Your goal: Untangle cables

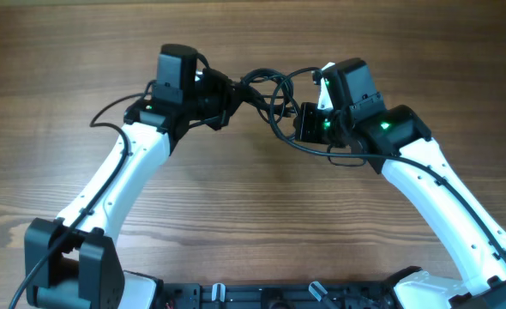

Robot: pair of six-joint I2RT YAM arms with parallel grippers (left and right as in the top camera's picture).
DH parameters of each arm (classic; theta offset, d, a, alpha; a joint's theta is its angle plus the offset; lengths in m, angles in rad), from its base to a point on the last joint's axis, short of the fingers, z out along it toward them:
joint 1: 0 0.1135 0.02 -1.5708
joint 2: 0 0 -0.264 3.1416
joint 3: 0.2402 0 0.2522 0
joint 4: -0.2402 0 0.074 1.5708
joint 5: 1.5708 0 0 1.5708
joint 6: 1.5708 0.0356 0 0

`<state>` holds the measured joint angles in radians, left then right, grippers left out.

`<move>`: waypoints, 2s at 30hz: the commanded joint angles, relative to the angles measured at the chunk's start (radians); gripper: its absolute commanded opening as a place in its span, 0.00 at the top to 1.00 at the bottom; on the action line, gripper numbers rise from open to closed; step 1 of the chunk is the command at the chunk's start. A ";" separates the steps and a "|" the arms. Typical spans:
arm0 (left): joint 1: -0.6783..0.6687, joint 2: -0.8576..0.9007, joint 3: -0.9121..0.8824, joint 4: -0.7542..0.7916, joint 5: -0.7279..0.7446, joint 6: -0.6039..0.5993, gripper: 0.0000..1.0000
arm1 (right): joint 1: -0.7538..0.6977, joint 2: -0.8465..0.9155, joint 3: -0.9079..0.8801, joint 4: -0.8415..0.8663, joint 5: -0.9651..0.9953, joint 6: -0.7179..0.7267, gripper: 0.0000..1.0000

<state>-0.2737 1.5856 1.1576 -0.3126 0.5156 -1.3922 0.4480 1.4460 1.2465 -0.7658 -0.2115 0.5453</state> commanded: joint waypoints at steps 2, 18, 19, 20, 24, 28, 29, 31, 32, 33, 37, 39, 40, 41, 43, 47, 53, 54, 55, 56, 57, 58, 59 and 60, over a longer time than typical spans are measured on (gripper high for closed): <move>0.069 -0.015 0.014 0.086 0.170 0.246 0.96 | -0.002 -0.004 0.005 -0.020 0.063 -0.022 0.96; 0.073 -0.015 0.014 0.084 0.315 0.201 0.96 | -0.002 0.036 0.005 0.204 -0.090 0.030 0.62; 0.070 -0.015 0.014 0.084 0.322 0.202 0.96 | -0.002 0.051 0.005 0.212 -0.090 0.036 0.62; 0.066 -0.015 0.014 0.085 0.323 0.202 0.96 | -0.002 0.069 0.005 0.224 -0.090 0.053 0.64; 0.047 -0.015 0.014 0.085 0.326 0.202 0.96 | -0.002 0.113 0.005 0.257 -0.089 0.061 0.75; 0.045 -0.015 0.014 0.085 0.300 0.201 0.96 | -0.002 0.116 0.005 0.254 -0.074 0.060 0.94; 0.045 -0.015 0.014 0.085 0.269 0.198 0.96 | -0.002 0.116 0.005 0.245 -0.074 0.061 0.96; 0.045 -0.015 0.014 0.076 0.133 0.134 0.96 | -0.004 0.113 0.005 0.196 -0.074 0.059 0.96; 0.045 -0.015 0.014 0.069 0.067 0.089 0.96 | -0.004 0.112 0.005 0.170 -0.074 0.059 0.96; 0.045 -0.015 0.014 0.064 -0.005 0.044 0.96 | -0.004 0.112 0.005 0.127 -0.073 0.056 0.96; 0.045 -0.015 0.014 0.058 -0.156 -0.054 0.96 | -0.004 0.112 0.005 -0.032 0.034 0.028 0.96; 0.045 -0.015 0.014 0.058 -0.196 -0.056 0.96 | -0.004 0.112 0.005 -0.099 0.124 -0.012 0.96; 0.047 -0.015 0.014 0.058 -0.204 -0.056 0.96 | -0.004 0.112 0.005 -0.122 0.159 -0.030 0.96; 0.048 -0.015 0.014 0.058 -0.209 -0.057 0.96 | -0.004 0.112 0.005 -0.142 0.190 -0.042 0.96; 0.053 -0.015 0.014 0.058 -0.229 -0.056 0.96 | -0.004 0.112 0.005 -0.183 0.287 -0.060 0.96; 0.076 -0.015 0.014 0.058 -0.229 -0.057 0.96 | -0.004 0.112 0.017 -0.180 0.335 -0.213 0.96; 0.076 -0.015 0.014 0.056 -0.231 -0.225 0.96 | -0.004 0.112 0.173 -0.184 0.137 -0.511 0.96; 0.080 -0.015 0.014 0.049 -0.243 -0.251 0.96 | -0.004 0.112 0.193 -0.186 0.081 -0.546 0.96; 0.083 -0.015 0.014 0.035 -0.249 -0.270 0.96 | -0.004 0.112 0.204 -0.186 0.030 -0.546 0.96; 0.085 -0.015 0.014 0.016 -0.259 -0.274 0.96 | -0.004 0.112 0.207 -0.183 -0.018 -0.545 0.96; 0.086 -0.015 0.014 -0.002 -0.264 -0.274 0.96 | -0.004 0.112 0.206 -0.177 -0.064 -0.532 0.87; 0.086 -0.015 0.014 -0.032 -0.263 -0.274 0.96 | -0.004 0.112 0.206 -0.164 -0.089 -0.430 0.63; 0.083 -0.015 0.014 -0.050 -0.262 -0.273 0.96 | -0.003 0.112 0.206 -0.154 -0.090 -0.362 0.52; 0.075 -0.015 0.014 -0.068 -0.260 -0.273 0.96 | -0.002 0.112 0.206 -0.143 -0.090 -0.276 0.43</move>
<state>-0.2077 1.5856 1.1580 -0.3580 0.3099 -1.6352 0.4507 1.5524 1.4303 -0.9272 -0.2340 0.1001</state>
